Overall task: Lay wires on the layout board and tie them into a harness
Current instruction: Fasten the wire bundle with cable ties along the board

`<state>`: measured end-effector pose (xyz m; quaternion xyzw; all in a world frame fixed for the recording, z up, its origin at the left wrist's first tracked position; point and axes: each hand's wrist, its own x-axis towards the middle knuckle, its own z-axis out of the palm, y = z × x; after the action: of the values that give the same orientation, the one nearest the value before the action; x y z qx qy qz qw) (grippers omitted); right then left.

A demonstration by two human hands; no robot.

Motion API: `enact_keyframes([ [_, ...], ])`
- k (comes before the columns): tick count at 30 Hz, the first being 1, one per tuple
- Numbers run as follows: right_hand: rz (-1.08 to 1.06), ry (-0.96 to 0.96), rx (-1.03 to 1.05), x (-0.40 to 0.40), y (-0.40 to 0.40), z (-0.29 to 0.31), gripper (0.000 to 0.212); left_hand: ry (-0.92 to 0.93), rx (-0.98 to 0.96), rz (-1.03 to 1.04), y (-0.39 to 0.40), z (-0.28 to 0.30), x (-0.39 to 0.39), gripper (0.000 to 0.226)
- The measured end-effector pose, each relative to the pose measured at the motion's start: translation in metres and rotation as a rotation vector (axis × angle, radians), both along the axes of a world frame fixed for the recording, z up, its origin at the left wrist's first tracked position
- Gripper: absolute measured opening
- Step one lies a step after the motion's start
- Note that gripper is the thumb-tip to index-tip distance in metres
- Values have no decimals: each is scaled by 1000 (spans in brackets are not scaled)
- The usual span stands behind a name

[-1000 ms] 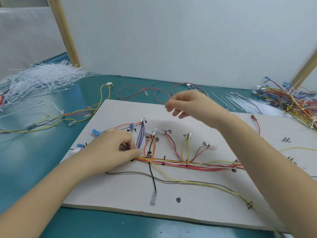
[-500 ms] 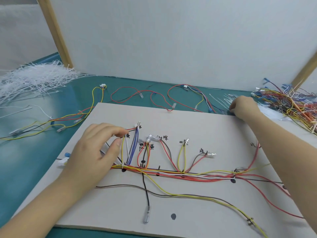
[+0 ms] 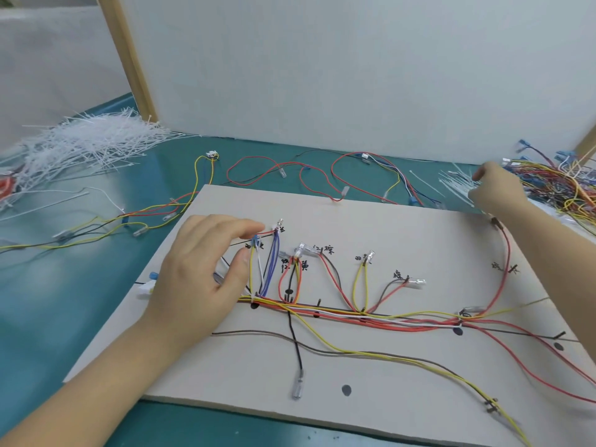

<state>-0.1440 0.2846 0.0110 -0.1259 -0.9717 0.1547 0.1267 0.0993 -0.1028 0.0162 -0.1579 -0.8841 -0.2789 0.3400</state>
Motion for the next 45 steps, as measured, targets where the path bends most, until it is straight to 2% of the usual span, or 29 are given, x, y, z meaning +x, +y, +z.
enact_keyframes([
  [4, 76, -35, 90, 8, 1, -1, 37, 17, -73, -31, 3, -3, 1, 25],
  [6, 70, -27, 69, 12, 0, -1, 40, 10, -83, -20, 4, -4, 1, 25],
  [10, 96, 177, -134, 33, -30, 31, 36, 16, -104, -49, 8, 4, -3, 25],
  [12, 228, 244, -288, 57, -61, 58, 32, -56, -152, -61, 12, 7, -10, 26],
  [13, 340, 221, -378, 74, -78, 68, 27, -140, -189, -47, 14, 8, -14, 25],
  [15, 593, 58, -477, 117, -111, 82, 19, -353, -292, 7, 17, 6, -24, 21],
  [17, 797, -126, -376, 157, -132, 83, 22, -530, -403, 51, 17, 4, -33, 21],
  [19, 883, -246, -223, 183, -144, 78, 25, -587, -392, 38, 18, 0, -37, 19],
  [24, 774, -414, -218, 193, -147, 60, 23, -533, -275, 19, 15, -9, -34, 16],
  [32, 705, -404, -210, 180, -147, 51, 25, -527, -207, 13, 16, -11, -32, 19],
  [40, 814, -402, -113, 176, -172, 37, 28, -534, -275, 34, 20, -12, -38, 19],
  [45, 834, -346, -95, 178, -176, 27, 24, -498, -428, 39, 23, -7, -39, 17],
])
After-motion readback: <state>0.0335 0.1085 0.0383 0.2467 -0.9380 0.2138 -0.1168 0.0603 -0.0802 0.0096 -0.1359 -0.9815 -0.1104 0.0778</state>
